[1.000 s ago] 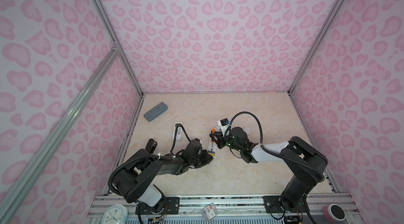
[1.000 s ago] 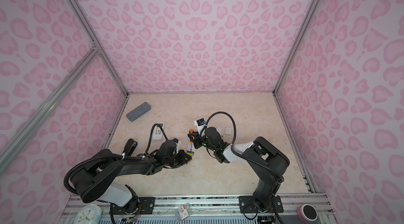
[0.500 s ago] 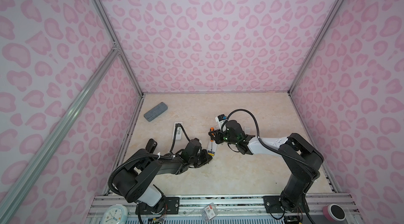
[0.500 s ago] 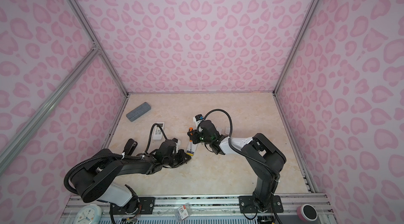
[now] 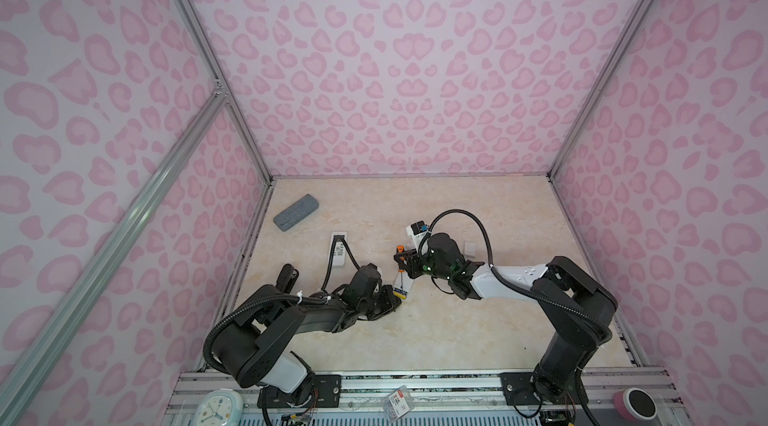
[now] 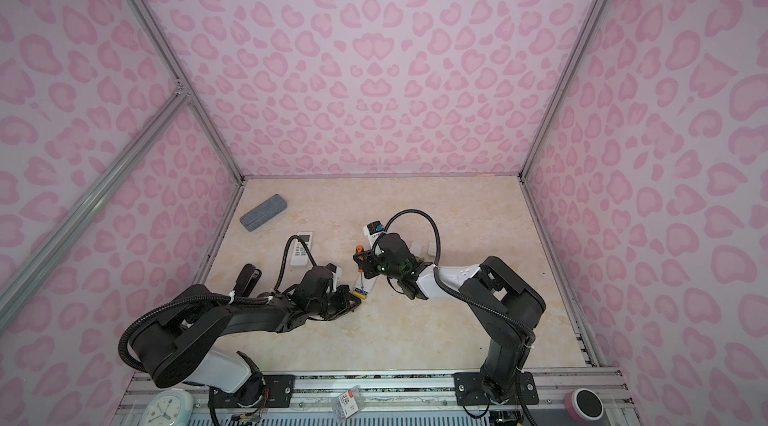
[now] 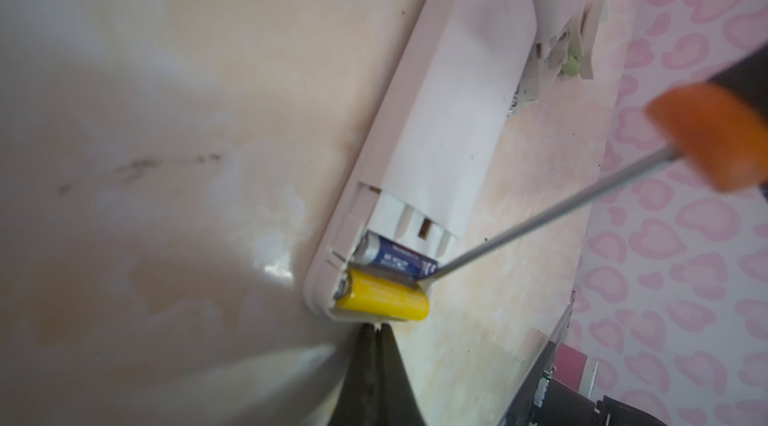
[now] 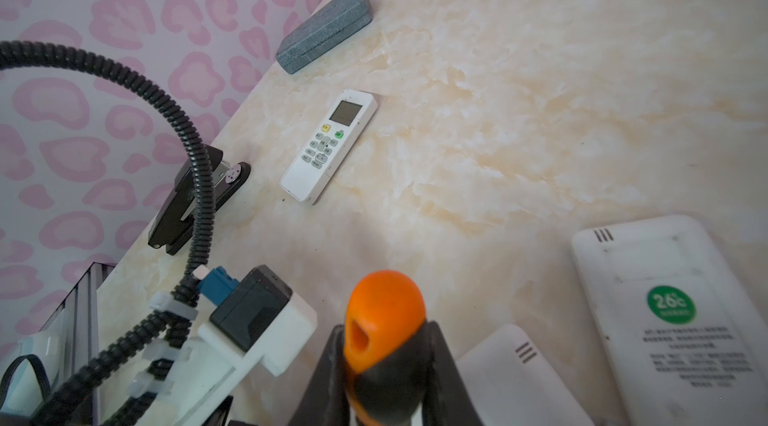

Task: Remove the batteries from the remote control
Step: 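Lever the yellow battery out of the remote with the screwdriver tip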

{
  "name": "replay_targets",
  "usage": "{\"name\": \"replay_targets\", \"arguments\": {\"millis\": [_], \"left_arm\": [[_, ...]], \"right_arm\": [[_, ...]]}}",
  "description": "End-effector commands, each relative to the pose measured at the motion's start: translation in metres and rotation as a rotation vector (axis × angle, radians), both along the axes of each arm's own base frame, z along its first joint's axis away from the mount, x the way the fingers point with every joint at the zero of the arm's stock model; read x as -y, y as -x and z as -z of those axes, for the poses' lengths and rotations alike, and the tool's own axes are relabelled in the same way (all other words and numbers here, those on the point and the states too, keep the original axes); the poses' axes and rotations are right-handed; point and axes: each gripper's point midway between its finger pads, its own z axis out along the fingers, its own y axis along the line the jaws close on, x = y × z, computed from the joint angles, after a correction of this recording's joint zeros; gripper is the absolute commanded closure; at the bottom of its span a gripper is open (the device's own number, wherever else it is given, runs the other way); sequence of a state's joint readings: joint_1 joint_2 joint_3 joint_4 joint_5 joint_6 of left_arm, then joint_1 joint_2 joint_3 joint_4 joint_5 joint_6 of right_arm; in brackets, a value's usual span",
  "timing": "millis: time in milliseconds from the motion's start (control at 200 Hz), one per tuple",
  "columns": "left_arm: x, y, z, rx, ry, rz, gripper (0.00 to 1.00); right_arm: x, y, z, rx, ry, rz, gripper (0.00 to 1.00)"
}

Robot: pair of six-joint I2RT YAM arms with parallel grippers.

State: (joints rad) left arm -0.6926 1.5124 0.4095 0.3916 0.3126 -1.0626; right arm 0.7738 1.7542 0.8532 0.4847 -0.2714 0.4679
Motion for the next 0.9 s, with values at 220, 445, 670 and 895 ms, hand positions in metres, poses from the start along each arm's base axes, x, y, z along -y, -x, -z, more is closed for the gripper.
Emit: {"name": "replay_targets", "arguments": {"millis": [220,445,670,895], "left_arm": [[-0.002,-0.004,-0.002,0.029,-0.009,0.0,0.96],[-0.008,-0.005,-0.003,0.035,-0.004,-0.009,0.96],[-0.01,-0.007,-0.006,0.045,0.001,-0.014,0.96],[-0.01,-0.007,-0.005,0.045,0.001,-0.016,0.96]], "right_arm": [[0.004,-0.003,0.019,-0.174,-0.042,0.048,1.0],[0.014,-0.009,0.015,-0.203,-0.133,0.102,1.0],[0.009,-0.01,0.02,-0.268,-0.157,0.103,1.0],[0.01,-0.013,0.025,-0.303,-0.206,0.125,1.0]]}}
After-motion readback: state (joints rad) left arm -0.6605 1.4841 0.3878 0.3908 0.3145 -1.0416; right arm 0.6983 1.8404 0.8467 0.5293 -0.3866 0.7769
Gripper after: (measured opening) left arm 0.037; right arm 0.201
